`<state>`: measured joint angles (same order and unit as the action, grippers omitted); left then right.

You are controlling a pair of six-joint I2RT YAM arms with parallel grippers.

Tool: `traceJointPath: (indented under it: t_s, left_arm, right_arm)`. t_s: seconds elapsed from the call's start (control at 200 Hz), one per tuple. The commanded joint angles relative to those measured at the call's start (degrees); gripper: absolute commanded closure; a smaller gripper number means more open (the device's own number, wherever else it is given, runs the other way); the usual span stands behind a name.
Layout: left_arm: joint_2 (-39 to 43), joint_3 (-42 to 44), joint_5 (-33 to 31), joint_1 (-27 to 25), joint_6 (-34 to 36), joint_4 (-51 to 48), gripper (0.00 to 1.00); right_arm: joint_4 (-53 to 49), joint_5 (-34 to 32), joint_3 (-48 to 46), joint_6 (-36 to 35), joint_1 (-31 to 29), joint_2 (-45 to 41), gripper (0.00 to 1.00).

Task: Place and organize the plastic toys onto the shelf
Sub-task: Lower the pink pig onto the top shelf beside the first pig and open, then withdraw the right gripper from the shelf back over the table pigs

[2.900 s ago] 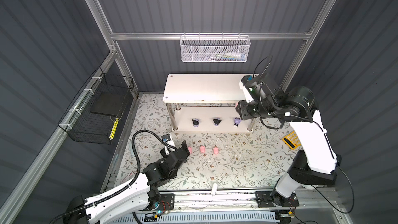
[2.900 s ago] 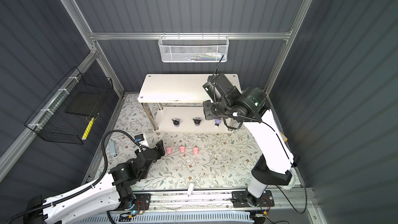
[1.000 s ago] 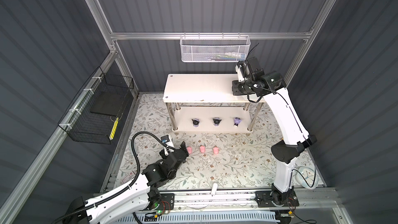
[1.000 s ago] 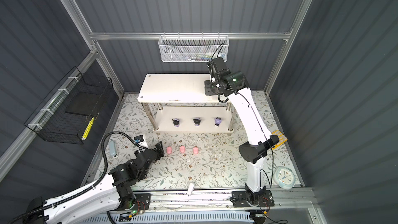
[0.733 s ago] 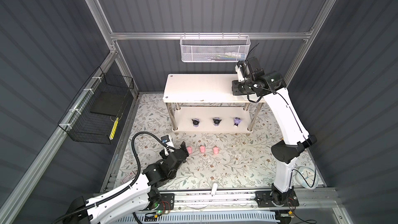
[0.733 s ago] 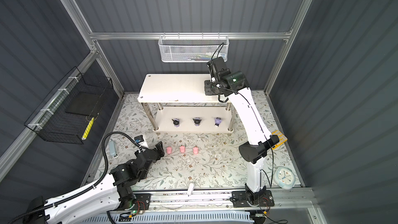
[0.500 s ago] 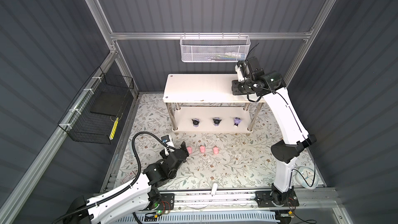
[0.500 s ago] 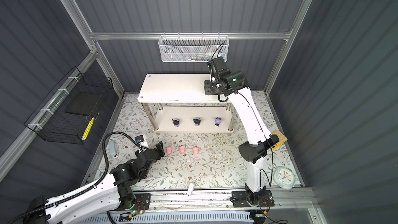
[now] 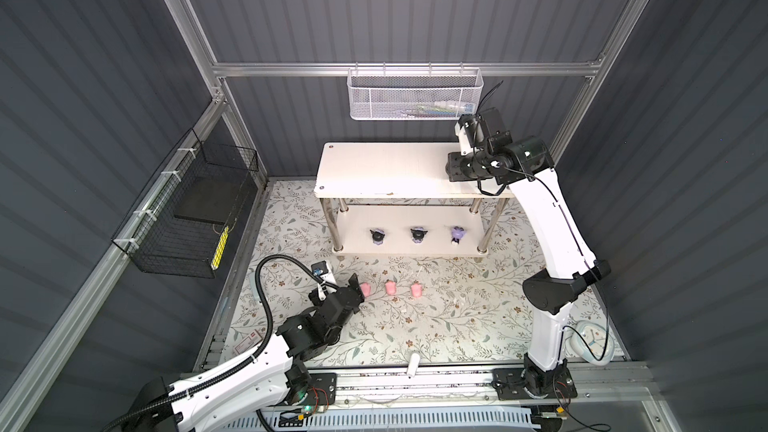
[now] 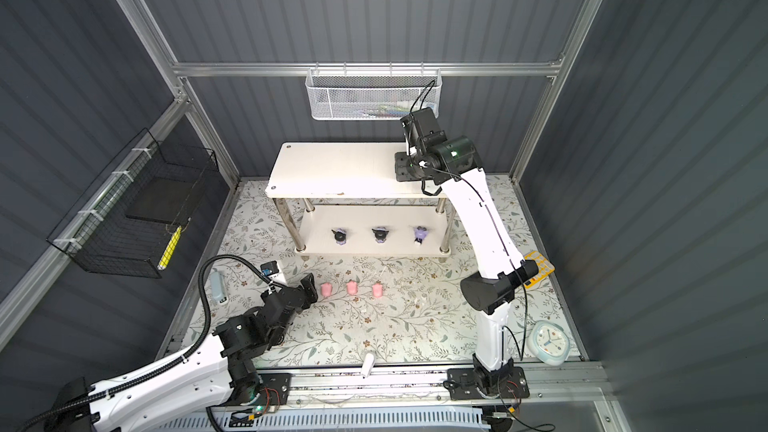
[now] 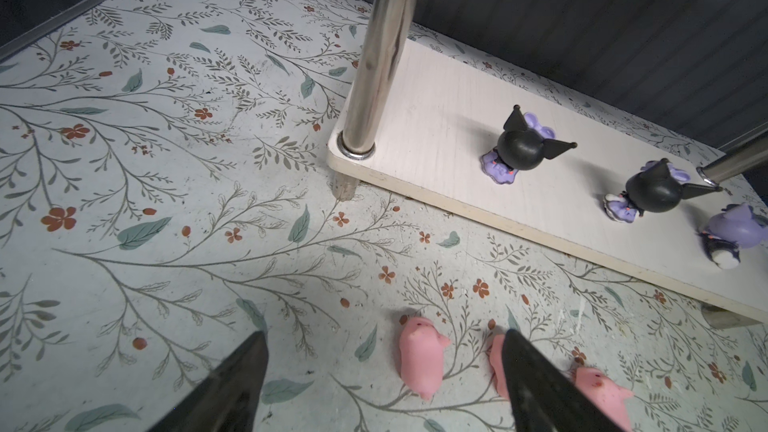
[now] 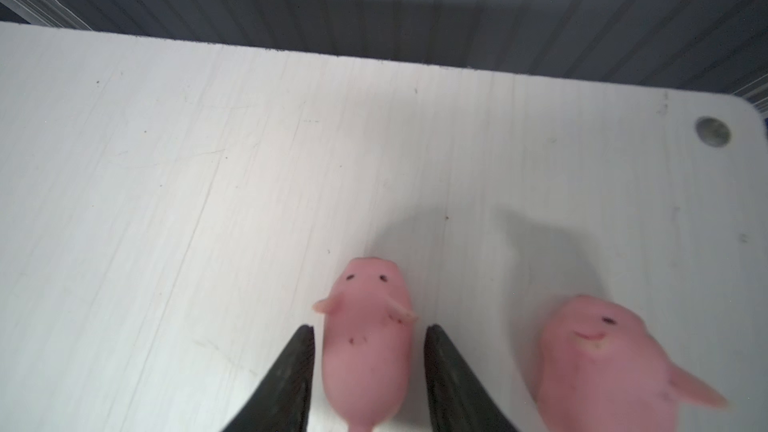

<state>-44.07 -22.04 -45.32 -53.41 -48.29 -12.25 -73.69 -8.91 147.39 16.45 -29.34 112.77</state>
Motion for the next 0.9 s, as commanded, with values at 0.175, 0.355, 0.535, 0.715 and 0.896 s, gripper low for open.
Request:
traceJointPath:
  t_s: [0.175,0.355,0.535,0.715,0.896]
  left_arm:
    - [-0.73,0.17,0.41,0.45,-0.57,0.92,0.12]
    - [-1.07,-0.31,0.41,0.46,-0.49,0.92,0.12]
    - [-1.23,-0.89,0.23,0.50,-0.05,0.74,0.12]
    - [-1.93,-1.67,0.40,0.74,0.21,0.65,0.12]
    - [-2.81,-2.96,0.52,0.80,1.18,-0.08,0.12]
  right_arm:
    - [3.33,2.45,0.99,0.42,0.15,-6.10,0.52]
    - [6.96,4.15,-2.57,-0.21,-0.68,-13.02,0.51]
    - [20.80,4.85,-24.01,-6.87,-6.07,-29.39,0.49]
    - [32.35,12.27,-47.92,-3.20,-9.20,-46.89,0.51]
    - [29.98,3.19,-64.84,0.34,-18.70,-57.80,0.48]
